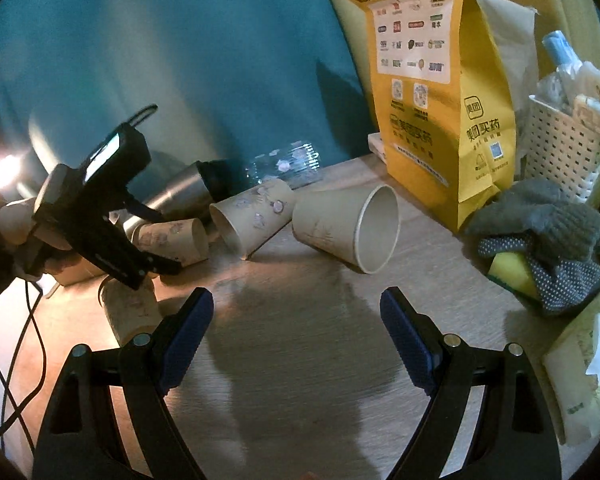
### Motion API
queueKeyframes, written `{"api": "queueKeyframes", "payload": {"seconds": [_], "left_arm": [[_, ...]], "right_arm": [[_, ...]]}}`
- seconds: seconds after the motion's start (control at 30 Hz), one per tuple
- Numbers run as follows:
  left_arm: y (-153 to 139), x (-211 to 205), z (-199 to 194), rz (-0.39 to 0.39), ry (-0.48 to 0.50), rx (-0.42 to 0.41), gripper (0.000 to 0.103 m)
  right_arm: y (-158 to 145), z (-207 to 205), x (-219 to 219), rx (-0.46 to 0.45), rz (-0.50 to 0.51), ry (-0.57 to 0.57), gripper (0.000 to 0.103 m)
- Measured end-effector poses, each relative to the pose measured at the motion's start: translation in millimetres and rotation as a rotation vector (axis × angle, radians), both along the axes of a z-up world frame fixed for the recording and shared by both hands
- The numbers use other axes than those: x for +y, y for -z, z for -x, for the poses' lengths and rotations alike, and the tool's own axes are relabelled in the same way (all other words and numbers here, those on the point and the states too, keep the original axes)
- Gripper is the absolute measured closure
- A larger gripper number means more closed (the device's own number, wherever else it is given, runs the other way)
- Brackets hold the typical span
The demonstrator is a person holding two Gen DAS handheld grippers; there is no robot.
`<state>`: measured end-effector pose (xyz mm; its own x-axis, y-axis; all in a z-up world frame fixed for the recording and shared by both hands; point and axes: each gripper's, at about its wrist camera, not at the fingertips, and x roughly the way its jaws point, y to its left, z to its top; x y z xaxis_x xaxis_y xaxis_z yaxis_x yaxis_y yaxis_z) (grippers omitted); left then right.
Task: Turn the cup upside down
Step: 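Reach the left gripper down to the pink-printed paper cup lying on its side, then close the left gripper on the pink-printed cup and lift it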
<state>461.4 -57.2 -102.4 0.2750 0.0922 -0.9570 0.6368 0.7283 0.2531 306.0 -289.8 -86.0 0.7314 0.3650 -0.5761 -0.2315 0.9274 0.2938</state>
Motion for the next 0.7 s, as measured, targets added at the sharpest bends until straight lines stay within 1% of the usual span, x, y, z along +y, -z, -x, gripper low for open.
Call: {"api": "queueKeyframes", "payload": {"seconds": [0.07, 0.1, 0.17, 0.33, 0.43, 0.53, 0.63, 0.7], "left_arm": [[5.0, -0.2, -1.0, -0.02, 0.003, 0.005, 0.016], [7.3, 0.6, -2.3, -0.025, -0.006, 0.012, 0.025], [9.9, 3.3, -4.1, -0.024, -0.026, 0.024, 0.031], [2.3, 6.8, -2.0, 0.0, -0.047, 0.004, 0.034], [-13.9, 4.0, -0.2, 0.033, -0.057, -0.012, 0.035], [-40.9, 1.0, 12.0, 0.093, -0.076, -0.043, 0.035], [-73.1, -3.5, 33.4, 0.154, -0.103, -0.08, 0.035], [-92.6, -6.0, 54.6, 0.194, -0.132, -0.103, 0.035]], "right_arm": [[-0.1, -0.1, 0.3, 0.002, -0.007, -0.001, 0.015], [-0.2, 0.6, -0.6, 0.003, -0.011, -0.003, 0.015], [-1.1, 2.9, -1.9, 0.004, -0.016, -0.003, 0.015], [-8.0, 10.4, -6.4, 0.004, -0.026, 0.014, 0.015], [-13.8, 15.4, -9.0, 0.002, -0.033, 0.022, 0.015], [-23.9, 27.0, -11.8, -0.012, -0.036, 0.028, 0.015], [-35.5, 42.7, -13.9, -0.03, -0.047, 0.029, 0.015], [-43.4, 54.0, -14.8, -0.042, -0.054, 0.027, 0.015]]}}
